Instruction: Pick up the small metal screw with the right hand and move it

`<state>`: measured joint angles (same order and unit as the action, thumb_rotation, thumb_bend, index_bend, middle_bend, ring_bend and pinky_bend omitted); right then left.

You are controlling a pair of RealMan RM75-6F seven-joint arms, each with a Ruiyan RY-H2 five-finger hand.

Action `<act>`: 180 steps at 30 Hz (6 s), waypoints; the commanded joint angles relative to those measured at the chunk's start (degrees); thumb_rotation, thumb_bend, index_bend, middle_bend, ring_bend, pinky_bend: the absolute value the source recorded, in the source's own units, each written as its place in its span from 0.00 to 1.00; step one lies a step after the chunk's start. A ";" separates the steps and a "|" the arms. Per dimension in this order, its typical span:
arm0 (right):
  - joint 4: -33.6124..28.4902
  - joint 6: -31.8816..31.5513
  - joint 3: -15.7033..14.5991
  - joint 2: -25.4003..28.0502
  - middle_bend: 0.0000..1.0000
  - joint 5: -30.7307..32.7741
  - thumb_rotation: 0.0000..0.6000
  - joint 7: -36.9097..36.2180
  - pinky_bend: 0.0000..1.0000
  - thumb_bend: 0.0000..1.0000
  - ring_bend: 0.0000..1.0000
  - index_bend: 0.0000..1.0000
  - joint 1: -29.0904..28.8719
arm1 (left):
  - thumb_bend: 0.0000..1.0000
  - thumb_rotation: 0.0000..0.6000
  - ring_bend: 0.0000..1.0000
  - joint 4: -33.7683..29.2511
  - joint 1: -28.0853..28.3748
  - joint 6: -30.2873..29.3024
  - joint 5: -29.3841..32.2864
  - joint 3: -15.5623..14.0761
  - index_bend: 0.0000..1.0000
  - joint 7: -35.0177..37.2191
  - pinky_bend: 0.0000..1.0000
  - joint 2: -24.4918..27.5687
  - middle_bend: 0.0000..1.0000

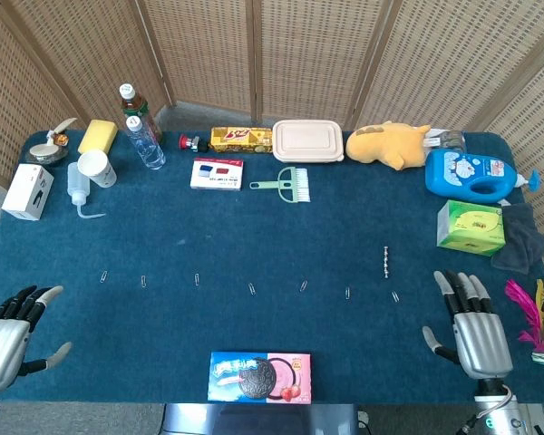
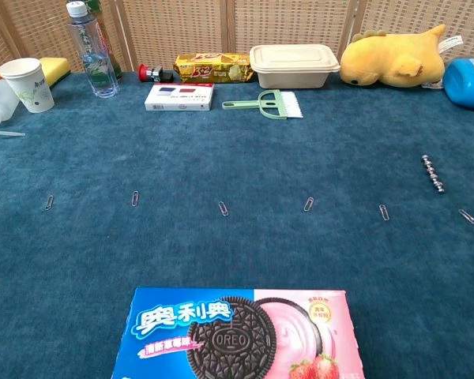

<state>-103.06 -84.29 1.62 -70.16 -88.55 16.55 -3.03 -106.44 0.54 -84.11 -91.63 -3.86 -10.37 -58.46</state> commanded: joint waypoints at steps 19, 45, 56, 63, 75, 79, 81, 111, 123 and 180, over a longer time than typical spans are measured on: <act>-6.25 6.93 -0.36 7.16 0.27 -3.38 0.82 -14.93 0.07 0.36 0.04 0.00 -5.34 | 0.39 0.77 0.10 -0.74 1.22 -0.49 -1.13 1.09 0.13 0.56 0.16 0.62 0.18; 4.89 26.02 9.46 -0.86 0.18 17.17 0.86 6.67 0.07 0.36 0.01 0.00 -24.89 | 0.39 0.77 0.10 -4.56 5.61 4.05 0.69 3.33 0.13 -3.59 0.16 1.61 0.18; 23.11 20.34 11.40 -10.98 0.02 14.70 0.87 12.57 0.04 0.33 0.00 0.00 -29.55 | 0.39 0.77 0.11 -5.20 6.59 5.14 1.24 3.47 0.13 -4.91 0.16 1.53 0.18; 34.70 21.74 10.43 -16.09 0.00 12.18 0.87 9.44 0.04 0.31 0.00 0.00 -32.34 | 0.39 0.77 0.12 -5.83 6.70 5.32 1.71 3.33 0.13 -5.57 0.16 1.70 0.18; 37.53 22.86 7.87 -17.66 0.00 11.89 0.86 10.00 0.04 0.30 0.00 0.00 -32.21 | 0.39 0.77 0.13 -5.79 6.83 5.43 1.94 3.00 0.13 -5.69 0.16 1.38 0.18; 35.13 22.69 6.58 -16.95 0.00 11.58 0.86 12.23 0.04 0.30 0.00 0.00 -31.63 | 0.39 0.77 0.13 -5.45 6.83 5.31 1.60 2.82 0.13 -5.25 0.16 1.09 0.18; 33.52 22.37 6.09 -16.51 0.00 11.51 0.86 13.13 0.04 0.30 0.00 0.00 -31.24 | 0.39 0.77 0.13 -5.14 6.69 5.06 1.56 2.74 0.13 -4.90 0.16 1.01 0.18; 34.02 25.25 3.67 -18.81 0.00 16.00 0.86 19.16 0.04 0.30 0.00 0.00 -30.26 | 0.39 0.77 0.13 -3.06 6.29 4.12 0.85 2.02 0.13 -2.77 0.16 0.46 0.18; 35.97 25.76 3.64 -19.35 0.00 16.78 0.85 19.37 0.04 0.30 0.00 0.00 -30.26 | 0.39 0.77 0.13 -3.01 6.22 3.97 0.93 1.91 0.13 -2.77 0.16 0.39 0.18; 37.41 26.78 6.93 -18.01 0.00 21.48 0.86 22.54 0.04 0.30 0.00 0.00 -32.74 | 0.39 0.77 0.12 -0.58 5.72 3.31 1.37 1.66 0.11 -0.39 0.16 -0.47 0.18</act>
<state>-64.65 -57.22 8.78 -88.67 -67.27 38.38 -35.98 -107.04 6.23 -80.83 -90.22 -2.19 -10.77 -58.89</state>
